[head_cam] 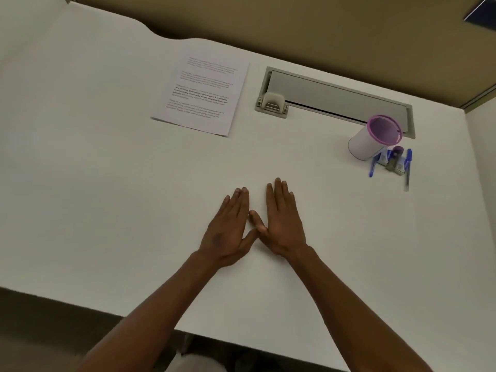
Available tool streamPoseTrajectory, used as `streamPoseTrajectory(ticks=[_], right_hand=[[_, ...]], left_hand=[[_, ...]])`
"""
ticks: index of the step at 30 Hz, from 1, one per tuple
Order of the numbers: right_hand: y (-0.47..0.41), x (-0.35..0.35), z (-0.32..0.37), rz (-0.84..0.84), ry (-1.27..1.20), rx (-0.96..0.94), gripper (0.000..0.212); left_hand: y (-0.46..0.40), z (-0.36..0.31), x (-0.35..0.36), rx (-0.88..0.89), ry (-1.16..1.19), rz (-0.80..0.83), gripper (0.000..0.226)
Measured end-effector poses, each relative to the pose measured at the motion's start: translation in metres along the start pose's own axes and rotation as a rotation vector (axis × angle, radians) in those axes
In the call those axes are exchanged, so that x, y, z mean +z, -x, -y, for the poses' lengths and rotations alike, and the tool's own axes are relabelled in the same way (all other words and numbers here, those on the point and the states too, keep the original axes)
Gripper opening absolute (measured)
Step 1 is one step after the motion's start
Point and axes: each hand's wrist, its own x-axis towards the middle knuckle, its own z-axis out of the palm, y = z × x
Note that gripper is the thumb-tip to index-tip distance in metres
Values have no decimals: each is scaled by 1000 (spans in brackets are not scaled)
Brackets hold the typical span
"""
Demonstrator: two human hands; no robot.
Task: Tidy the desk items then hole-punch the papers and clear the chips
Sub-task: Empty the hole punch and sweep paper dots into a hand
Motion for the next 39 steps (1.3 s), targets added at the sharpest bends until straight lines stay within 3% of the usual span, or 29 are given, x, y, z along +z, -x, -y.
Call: streamPoseTrajectory(ticks=[5,7,9,12,14,20,25,27,29,34,37,39], right_hand=[[60,20,15,72,-59,-330,70],[76,13,16,56,-260,-325,64],[72,1,8,-27,-433,-229,62],[32,-11,-17,-111,-353,-108,64],[13,-11,-25,-44,-191,-111,69],[57,10,-1,44,-1,-296,76],[48,-2,3,61,-212,-335,70],[24,-6,5,37,-177,-318,71],[6,0,11,73,-75,-343,71],[40,18,20,90,6,-477,70],[71,9,15,134,-297,-534,57],[70,-5,3,63,-589,-388,48]], left_hand=[[58,-37,20,-62,335,-185,74],[77,-44,14,-189,549,-394,66],[96,-47,4,-441,839,-692,64],[141,-41,-6,-709,1181,-1133,75],[178,-40,-6,-777,1283,-1255,79],[222,-66,12,-837,1549,-1334,94],[210,-49,21,-1015,1331,-1441,63],[209,-36,24,-1105,1190,-1441,54],[209,-27,27,-1133,1205,-1411,51],[205,-28,20,-879,1723,-1358,60],[226,-25,27,-718,2134,-1417,71],[243,-28,42,-611,2238,-1364,81]])
